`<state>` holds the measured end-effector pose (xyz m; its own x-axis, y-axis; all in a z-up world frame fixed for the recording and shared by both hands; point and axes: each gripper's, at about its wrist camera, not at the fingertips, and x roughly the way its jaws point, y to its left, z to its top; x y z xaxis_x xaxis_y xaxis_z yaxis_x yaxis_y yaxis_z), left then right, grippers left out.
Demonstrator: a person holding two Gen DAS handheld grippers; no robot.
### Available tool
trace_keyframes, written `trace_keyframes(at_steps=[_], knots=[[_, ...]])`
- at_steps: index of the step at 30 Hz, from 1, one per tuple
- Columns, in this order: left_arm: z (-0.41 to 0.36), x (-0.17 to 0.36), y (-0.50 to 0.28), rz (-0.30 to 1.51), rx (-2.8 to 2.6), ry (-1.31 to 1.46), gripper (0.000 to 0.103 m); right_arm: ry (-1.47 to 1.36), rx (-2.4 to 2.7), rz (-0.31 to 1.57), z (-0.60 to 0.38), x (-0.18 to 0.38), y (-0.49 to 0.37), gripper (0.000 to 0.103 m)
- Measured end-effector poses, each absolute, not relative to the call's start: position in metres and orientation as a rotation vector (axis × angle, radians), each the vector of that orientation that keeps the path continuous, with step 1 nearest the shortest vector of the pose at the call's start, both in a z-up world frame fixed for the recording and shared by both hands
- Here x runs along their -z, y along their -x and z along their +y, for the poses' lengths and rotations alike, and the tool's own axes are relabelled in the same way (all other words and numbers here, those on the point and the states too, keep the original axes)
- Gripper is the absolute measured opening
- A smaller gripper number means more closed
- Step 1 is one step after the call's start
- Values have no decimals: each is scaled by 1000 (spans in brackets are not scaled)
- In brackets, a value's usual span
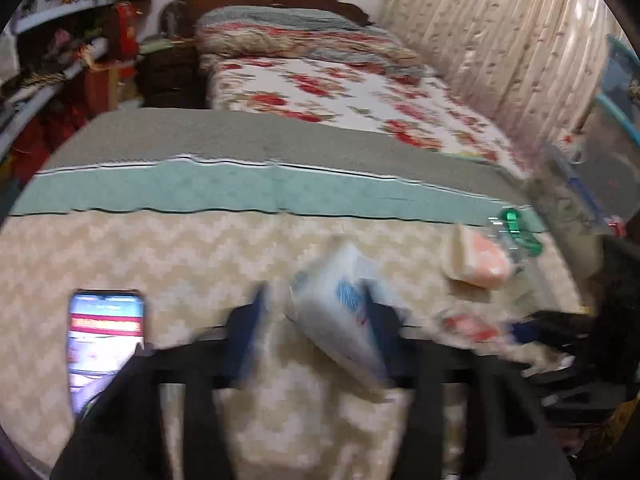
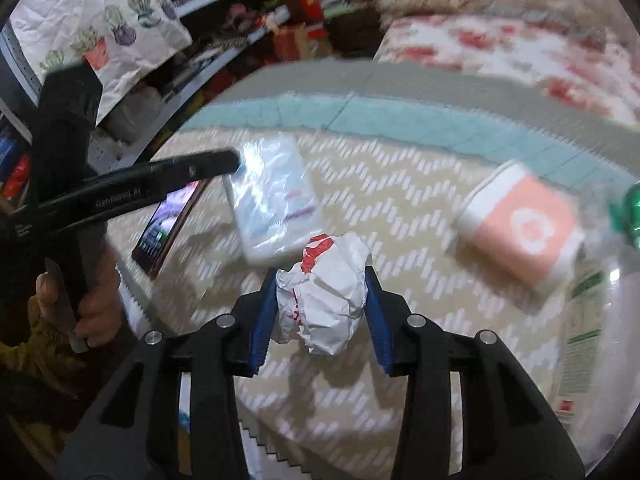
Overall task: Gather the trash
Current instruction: 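Grasp the white tissue wad with the right gripper while the left grasps the tissue pack, then carry both items to the bin and release them inside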
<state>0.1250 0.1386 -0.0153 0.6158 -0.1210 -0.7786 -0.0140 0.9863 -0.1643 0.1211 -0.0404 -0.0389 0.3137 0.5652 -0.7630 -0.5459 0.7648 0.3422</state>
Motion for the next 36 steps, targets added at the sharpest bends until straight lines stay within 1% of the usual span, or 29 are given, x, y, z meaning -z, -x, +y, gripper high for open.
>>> trace_keyframes(at_steps=[2, 7, 9, 12, 14, 17, 22, 23, 24, 27, 30, 32, 34, 36], knots=[[149, 18, -123, 912, -2, 186, 82, -28, -682, 978, -44, 36, -124, 44], [153, 35, -116, 994, 35, 281, 82, -16, -647, 965, -31, 45, -144, 44], [152, 43, -113, 1037, 81, 328, 82, 5, -673, 994, -22, 55, -148, 44], [153, 47, -115, 1062, 117, 368, 82, -50, -855, 1075, -9, 62, -134, 44], [150, 46, -115, 1054, 92, 333, 82, -18, -912, 1045, -7, 56, -110, 44], [134, 44, -121, 1056, 75, 257, 82, -35, -865, 1001, -27, 51, -96, 44], [91, 48, -121, 1050, 35, 16, 86, -119, -770, 958, -79, 41, -83, 44], [86, 53, -121, 1051, 25, -26, 80, -136, -761, 950, -88, 40, -82, 45], [83, 60, -121, 1061, 12, -59, 59, -158, -753, 939, -96, 38, -79, 45], [92, 57, -122, 1075, 46, 9, 56, -236, -704, 871, -134, 24, -72, 45], [83, 17, -127, 1002, 119, 75, 57, -314, -626, 790, -177, 12, -74, 45], [61, -3, -133, 973, 211, 94, 57, -365, -545, 732, -215, 6, -70, 45], [14, -22, -143, 955, 340, 57, 57, -420, -440, 690, -261, 9, -64, 45], [-30, -30, -150, 958, 443, 12, 58, -481, -346, 687, -300, 19, -62, 45]])
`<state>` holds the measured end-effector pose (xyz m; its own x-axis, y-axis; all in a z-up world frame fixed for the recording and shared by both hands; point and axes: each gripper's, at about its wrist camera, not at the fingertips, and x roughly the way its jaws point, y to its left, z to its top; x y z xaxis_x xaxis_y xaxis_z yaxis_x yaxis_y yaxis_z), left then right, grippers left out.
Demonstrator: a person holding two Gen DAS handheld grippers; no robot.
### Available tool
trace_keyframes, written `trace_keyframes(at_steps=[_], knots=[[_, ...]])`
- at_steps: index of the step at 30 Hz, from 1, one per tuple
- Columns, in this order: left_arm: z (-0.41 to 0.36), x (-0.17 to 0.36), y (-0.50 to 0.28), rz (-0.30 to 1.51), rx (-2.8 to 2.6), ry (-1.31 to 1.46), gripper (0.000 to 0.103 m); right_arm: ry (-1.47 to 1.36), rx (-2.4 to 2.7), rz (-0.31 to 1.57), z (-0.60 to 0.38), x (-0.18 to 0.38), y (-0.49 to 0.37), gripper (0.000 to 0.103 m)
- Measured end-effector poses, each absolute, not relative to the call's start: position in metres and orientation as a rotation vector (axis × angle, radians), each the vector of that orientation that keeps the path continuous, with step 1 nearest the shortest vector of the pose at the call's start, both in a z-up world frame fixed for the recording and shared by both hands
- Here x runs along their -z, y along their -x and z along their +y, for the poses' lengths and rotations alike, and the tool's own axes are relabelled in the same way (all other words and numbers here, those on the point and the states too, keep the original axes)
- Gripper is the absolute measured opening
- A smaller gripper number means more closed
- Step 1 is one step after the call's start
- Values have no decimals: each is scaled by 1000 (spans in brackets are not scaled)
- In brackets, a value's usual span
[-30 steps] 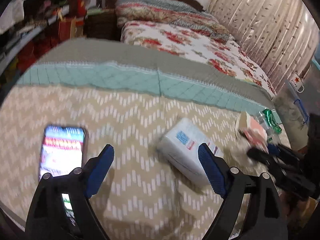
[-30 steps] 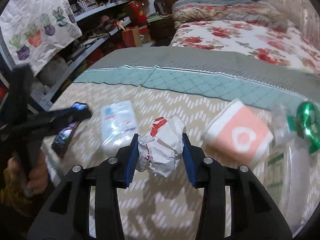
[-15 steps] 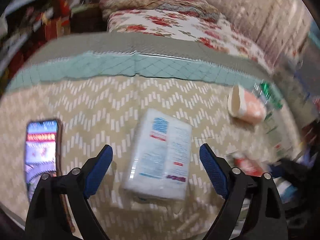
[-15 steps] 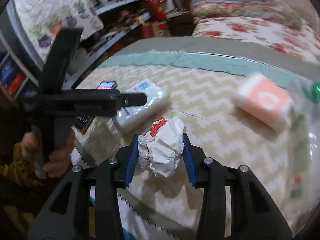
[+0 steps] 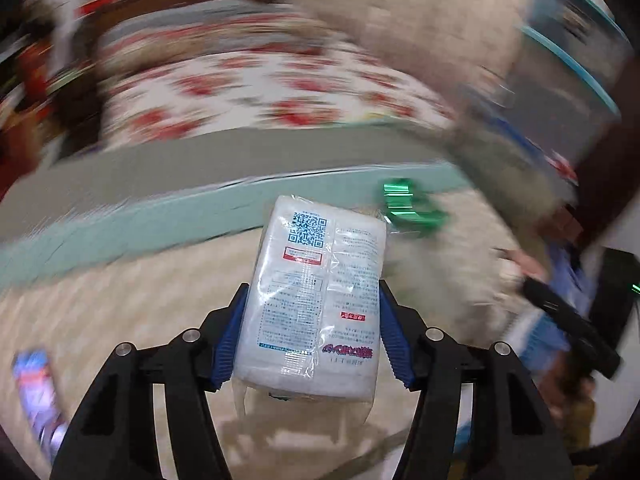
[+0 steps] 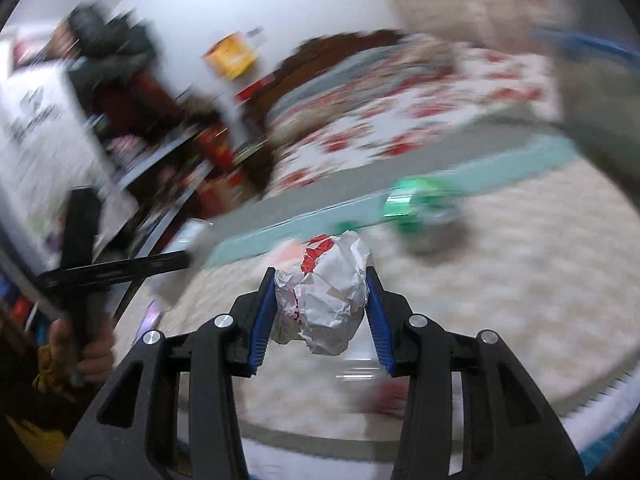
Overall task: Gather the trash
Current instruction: 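Carry both items to the bin and release them inside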
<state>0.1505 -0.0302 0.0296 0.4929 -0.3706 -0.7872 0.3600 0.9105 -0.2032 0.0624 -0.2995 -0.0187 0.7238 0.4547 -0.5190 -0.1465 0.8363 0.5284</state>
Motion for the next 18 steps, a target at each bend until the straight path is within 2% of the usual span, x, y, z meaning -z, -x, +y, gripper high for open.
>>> trace_keyframes(at_steps=[5, 10, 15, 18], knots=[[-216, -36, -169, 986, 808, -185, 58, -608, -90, 685, -405, 50, -43, 45], [-380, -18, -179, 1032, 1002, -297, 59, -676, 162, 645, -510, 65, -20, 46], [-492, 17, -199, 1110, 1046, -283, 62, -693, 355, 669, -601, 83, -15, 49], [-535, 41, -209, 1143, 1013, -275, 67, -690, 411, 690, -640, 96, -15, 64]])
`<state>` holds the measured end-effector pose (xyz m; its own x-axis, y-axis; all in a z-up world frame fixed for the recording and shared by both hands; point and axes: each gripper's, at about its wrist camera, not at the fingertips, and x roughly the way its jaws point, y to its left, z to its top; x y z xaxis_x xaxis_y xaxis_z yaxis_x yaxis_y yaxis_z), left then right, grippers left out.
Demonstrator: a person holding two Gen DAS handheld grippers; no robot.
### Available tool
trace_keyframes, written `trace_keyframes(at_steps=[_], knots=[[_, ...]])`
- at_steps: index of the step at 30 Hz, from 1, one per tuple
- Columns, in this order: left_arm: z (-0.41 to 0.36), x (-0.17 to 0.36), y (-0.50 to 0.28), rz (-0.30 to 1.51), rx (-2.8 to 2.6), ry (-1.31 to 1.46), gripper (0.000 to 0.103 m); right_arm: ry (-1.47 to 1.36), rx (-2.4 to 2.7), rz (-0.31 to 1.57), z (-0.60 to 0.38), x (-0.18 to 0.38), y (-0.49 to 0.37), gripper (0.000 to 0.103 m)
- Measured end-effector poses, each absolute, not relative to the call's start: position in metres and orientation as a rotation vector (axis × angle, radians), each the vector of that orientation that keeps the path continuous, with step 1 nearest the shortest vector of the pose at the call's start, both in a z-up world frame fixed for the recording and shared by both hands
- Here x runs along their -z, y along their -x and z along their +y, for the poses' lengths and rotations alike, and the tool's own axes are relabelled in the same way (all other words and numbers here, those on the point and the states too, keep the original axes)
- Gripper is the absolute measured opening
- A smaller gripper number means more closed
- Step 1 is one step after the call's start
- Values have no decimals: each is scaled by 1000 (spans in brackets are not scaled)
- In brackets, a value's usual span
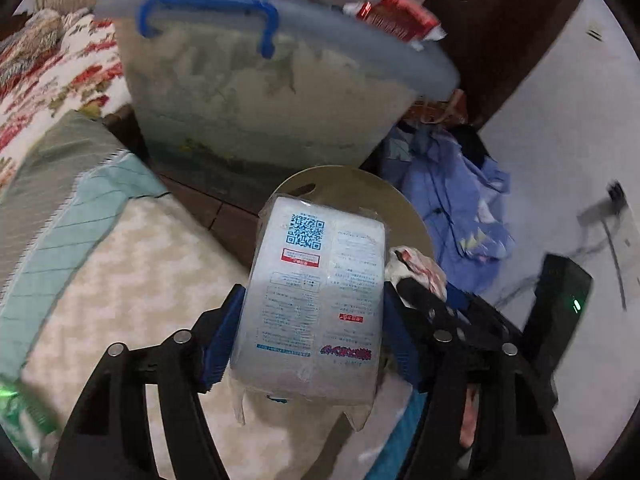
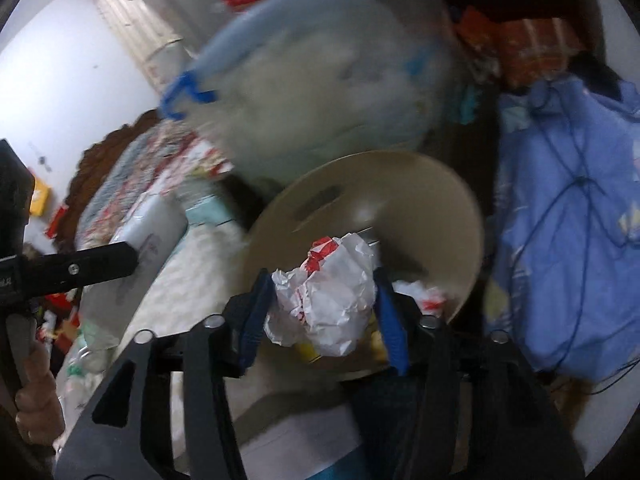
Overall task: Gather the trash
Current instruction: 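Carry both items to the bin and release them inside, then move both grippers back toward the bottle, can and pink cup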
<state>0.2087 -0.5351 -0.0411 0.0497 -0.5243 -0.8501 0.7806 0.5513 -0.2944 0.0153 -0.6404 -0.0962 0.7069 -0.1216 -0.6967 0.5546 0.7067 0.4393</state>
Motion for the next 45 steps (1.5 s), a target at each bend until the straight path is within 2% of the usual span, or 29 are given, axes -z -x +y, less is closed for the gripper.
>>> trace_keyframes(at_steps=[1, 2, 3, 5, 9, 12, 17, 20, 27, 33, 38, 40, 42, 44, 45], knots=[[-546, 50, -210, 1157, 998, -281, 69, -692, 420, 690, -645, 99, -16, 74], [-550, 55, -209, 1172, 980, -287, 74, -690, 447, 687, -650, 101, -16, 76], [-556, 62, -211, 1191, 954, -295, 77, -690, 468, 682, -653, 102, -15, 76], [-555, 69, -215, 1235, 933, -291, 77, -705, 468, 647, -653, 98, -12, 76], [-518, 39, -216, 1188, 963, -230, 76, -699, 455, 566, -628, 82, 9, 76], [-448, -12, -207, 1080, 1034, -151, 76, -711, 374, 531, -596, 70, 17, 73], [-306, -60, -188, 913, 976, -91, 76, -681, 158, 553, -520, 62, 12, 53], [-222, -56, -182, 903, 849, -51, 76, -648, 27, 606, -470, 64, 1, 49], [-90, 9, -158, 1044, 696, 139, 76, -575, -232, 771, -366, 83, -13, 50], [-66, 34, -144, 1098, 741, 219, 77, -440, -335, 877, -295, 87, -23, 50], [-62, 36, -145, 1090, 723, 232, 78, -288, -412, 789, -251, 50, -13, 50], [-69, 37, -152, 1117, 709, 241, 83, -259, -375, 773, -251, 47, -9, 51], [-77, 37, -159, 1129, 691, 232, 90, -250, -350, 766, -254, 46, -10, 56], [-97, 37, -170, 1155, 691, 221, 92, -238, -311, 759, -258, 49, -7, 71], [-112, 41, -176, 1178, 676, 198, 93, -227, -280, 758, -262, 50, -5, 74]])
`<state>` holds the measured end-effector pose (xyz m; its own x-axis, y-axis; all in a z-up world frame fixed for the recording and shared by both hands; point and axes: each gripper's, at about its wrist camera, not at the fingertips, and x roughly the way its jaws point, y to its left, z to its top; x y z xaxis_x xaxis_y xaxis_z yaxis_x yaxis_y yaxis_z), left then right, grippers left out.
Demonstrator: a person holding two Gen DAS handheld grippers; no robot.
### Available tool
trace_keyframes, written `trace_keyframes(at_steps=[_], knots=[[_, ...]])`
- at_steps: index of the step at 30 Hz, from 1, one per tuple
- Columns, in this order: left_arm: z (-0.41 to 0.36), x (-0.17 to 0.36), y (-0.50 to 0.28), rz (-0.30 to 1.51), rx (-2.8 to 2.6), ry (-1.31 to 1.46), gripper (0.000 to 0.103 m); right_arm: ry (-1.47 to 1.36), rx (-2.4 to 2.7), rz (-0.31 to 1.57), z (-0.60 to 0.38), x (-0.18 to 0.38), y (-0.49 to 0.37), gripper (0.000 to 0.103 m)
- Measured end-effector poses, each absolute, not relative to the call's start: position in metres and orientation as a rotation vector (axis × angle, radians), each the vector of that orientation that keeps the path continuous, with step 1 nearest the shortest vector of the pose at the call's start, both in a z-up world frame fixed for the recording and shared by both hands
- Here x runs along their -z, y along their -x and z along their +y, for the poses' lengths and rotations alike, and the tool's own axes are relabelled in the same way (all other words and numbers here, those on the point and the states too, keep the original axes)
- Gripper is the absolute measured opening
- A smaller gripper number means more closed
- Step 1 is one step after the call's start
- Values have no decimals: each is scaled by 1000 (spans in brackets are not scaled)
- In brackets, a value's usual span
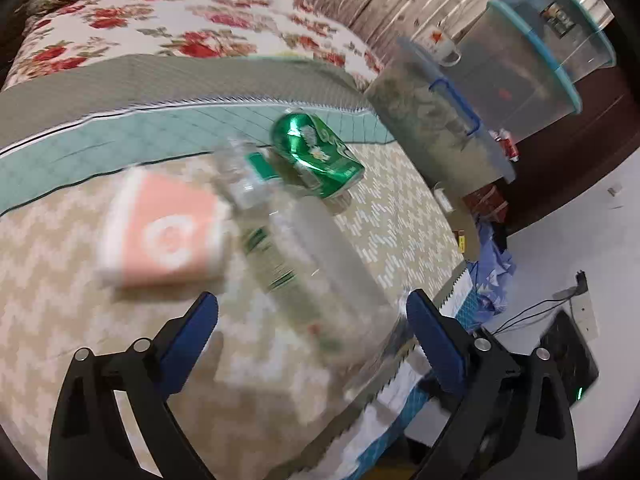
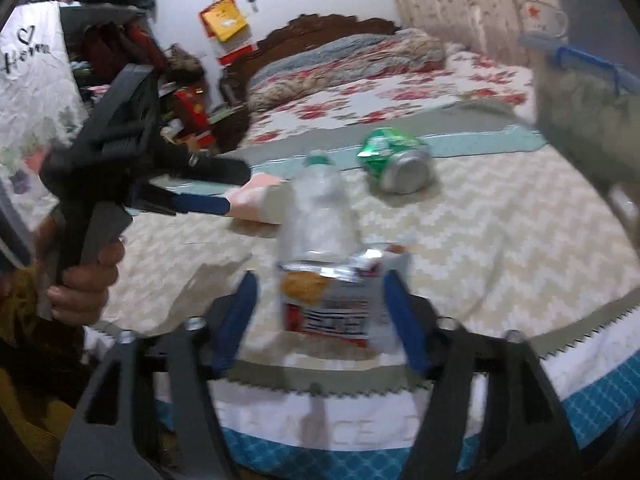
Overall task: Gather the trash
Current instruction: 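Move both grippers back toward the bottle, can and pink cup, then grasp the snack wrapper with the right gripper while the left grasps the clear bottle, then carry the wrapper and bottle to the bin and open both grippers over it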
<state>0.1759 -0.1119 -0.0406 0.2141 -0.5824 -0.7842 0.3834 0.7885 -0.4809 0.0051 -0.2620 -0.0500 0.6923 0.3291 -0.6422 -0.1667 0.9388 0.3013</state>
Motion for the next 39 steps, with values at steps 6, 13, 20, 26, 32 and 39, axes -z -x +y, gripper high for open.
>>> trace_keyframes(at_steps=[6, 13, 20, 26, 32, 39], knots=[[-168, 72, -203, 1310, 612, 93, 94, -300, -267, 812, -287, 75, -20, 93], [-174, 93, -196, 1291, 608, 24, 88, -393, -455, 885, -286, 95, -30, 32], [-156, 81, -170, 1268, 656, -70, 76, -428, -459, 708, -327, 64, 15, 29], [-115, 76, -134, 1258, 656, -107, 75, -439, -277, 727, -352, 70, 12, 29], [-111, 72, -108, 1191, 550, -215, 94, -384, -157, 817, -339, 92, -5, 29], [-130, 82, -101, 1155, 495, -314, 62, -388, -155, 814, -332, 100, -6, 62]])
